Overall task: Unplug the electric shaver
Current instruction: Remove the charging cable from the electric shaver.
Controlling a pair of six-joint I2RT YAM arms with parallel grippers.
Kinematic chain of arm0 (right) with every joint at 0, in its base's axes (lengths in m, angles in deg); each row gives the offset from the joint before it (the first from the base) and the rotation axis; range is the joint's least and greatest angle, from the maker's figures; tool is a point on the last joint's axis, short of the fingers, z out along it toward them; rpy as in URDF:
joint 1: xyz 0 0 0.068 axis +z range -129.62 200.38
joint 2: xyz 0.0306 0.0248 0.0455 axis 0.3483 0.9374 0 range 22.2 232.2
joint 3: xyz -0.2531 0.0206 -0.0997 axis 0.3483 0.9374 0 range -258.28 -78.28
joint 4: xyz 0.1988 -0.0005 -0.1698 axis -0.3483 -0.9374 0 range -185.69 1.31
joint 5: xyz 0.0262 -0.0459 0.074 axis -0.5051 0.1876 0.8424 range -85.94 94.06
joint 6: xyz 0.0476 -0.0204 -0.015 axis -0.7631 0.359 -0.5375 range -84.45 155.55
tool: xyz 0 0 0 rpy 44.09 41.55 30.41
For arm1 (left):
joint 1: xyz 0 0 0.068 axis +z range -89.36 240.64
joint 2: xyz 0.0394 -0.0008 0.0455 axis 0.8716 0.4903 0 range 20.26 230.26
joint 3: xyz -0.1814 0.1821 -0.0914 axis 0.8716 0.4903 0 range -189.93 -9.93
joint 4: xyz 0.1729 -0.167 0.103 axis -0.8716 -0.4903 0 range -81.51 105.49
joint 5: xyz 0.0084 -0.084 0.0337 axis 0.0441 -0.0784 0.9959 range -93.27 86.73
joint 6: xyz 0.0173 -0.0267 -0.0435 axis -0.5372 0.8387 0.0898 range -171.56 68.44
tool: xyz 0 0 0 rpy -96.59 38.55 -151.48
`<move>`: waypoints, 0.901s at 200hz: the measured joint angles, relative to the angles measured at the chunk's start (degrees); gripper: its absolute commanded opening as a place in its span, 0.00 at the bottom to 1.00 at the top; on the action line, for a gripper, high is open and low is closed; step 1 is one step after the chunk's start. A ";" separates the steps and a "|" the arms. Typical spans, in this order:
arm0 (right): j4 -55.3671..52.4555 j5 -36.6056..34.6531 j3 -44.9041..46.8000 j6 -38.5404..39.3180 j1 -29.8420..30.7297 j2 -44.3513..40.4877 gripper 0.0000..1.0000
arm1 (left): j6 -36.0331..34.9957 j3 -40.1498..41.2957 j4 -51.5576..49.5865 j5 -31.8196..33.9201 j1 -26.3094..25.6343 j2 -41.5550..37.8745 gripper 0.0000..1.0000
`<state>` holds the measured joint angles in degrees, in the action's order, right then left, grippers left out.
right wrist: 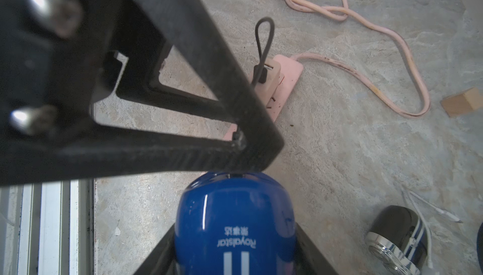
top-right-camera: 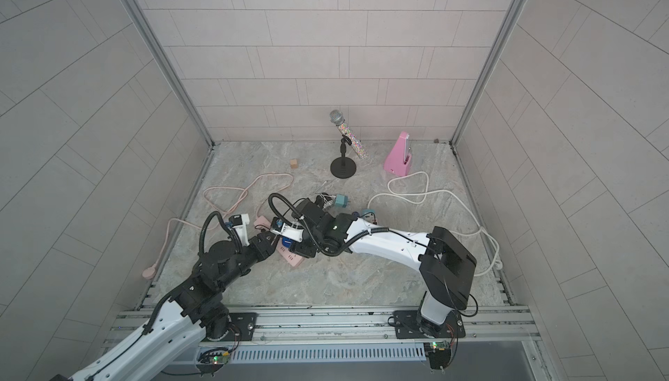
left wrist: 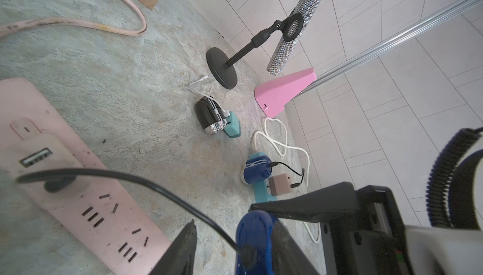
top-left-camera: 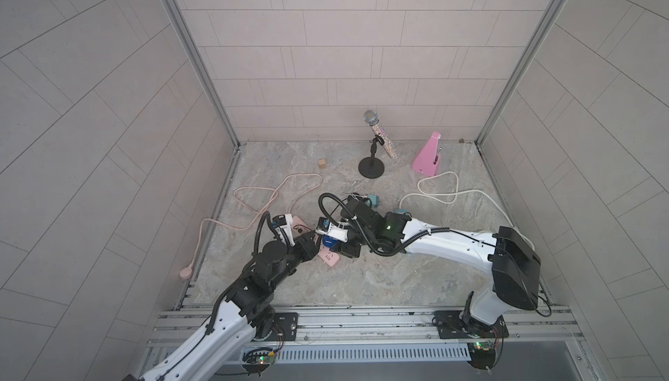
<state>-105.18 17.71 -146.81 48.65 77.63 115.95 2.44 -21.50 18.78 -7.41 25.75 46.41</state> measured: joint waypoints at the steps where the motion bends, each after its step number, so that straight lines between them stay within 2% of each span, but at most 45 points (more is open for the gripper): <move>1: 0.00 0.00 0.00 0.00 0.00 0.00 0.44 | 0.00 0.02 0.00 0.00 0.00 0.00 0.50; 38: 0.04 -0.28 0.00 -0.02 0.13 0.07 0.43 | 0.59 0.87 1.55 -0.35 0.00 0.26 0.48; 108: 0.79 -2.47 0.00 0.00 0.17 0.17 0.42 | 2.54 2.38 4.66 -1.77 0.00 1.09 0.30; 180: 1.55 -2.56 0.00 0.02 0.24 0.31 0.42 | 3.13 2.40 4.66 -1.20 0.00 -0.85 0.29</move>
<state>-103.62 15.15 -146.81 48.67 77.88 116.26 5.56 -19.10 23.44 -8.61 25.75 45.56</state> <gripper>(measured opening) 0.598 0.294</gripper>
